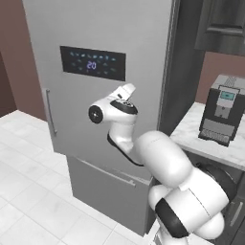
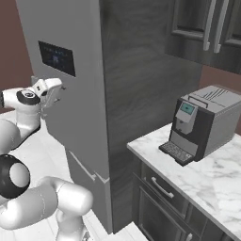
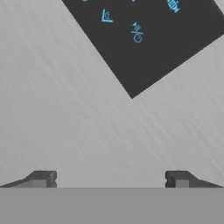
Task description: Place the steak on the counter behind the older steak on the same shelf of the fridge to maintain FIFO order. Close the fridge door when finished.
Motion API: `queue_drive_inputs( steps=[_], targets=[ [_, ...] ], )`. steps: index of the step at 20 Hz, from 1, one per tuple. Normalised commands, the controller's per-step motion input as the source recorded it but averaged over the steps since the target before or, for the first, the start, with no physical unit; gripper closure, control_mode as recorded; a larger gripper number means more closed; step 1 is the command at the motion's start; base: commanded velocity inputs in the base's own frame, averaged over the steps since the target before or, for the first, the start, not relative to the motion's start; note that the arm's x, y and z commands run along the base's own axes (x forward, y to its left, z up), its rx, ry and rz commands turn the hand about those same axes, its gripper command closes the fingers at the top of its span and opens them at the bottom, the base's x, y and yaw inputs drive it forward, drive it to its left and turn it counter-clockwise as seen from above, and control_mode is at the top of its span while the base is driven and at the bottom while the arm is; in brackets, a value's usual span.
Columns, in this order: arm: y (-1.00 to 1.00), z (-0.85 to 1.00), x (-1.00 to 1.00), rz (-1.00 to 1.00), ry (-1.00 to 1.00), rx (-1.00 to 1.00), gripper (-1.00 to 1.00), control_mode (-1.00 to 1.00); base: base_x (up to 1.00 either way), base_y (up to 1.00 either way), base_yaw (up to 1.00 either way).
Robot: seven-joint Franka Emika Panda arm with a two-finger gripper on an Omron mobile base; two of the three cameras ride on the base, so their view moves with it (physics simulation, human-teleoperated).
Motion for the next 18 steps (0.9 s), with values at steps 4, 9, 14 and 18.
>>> queue_drive_inputs(
  steps=[4,9,14,18],
  targets=[
    [-0.07,0.00,0.03,-0.21,-0.04,0.00,-1.00,-1.00,0.00,0.00,0.00],
    [-0.10,0.00,0.00,-0.19,-0.02,0.00,-1.00,-1.00,0.00,0.00,0.00],
    [-0.09,0.00,0.00,-0.18,-0.01,0.00,-1.00,-1.00,0.00,0.00,0.00],
    [-0.18,0.00,0.00,-0.15,0.00,0.00,-1.00,-1.00,0.00,0.00,0.00]
  ],
)
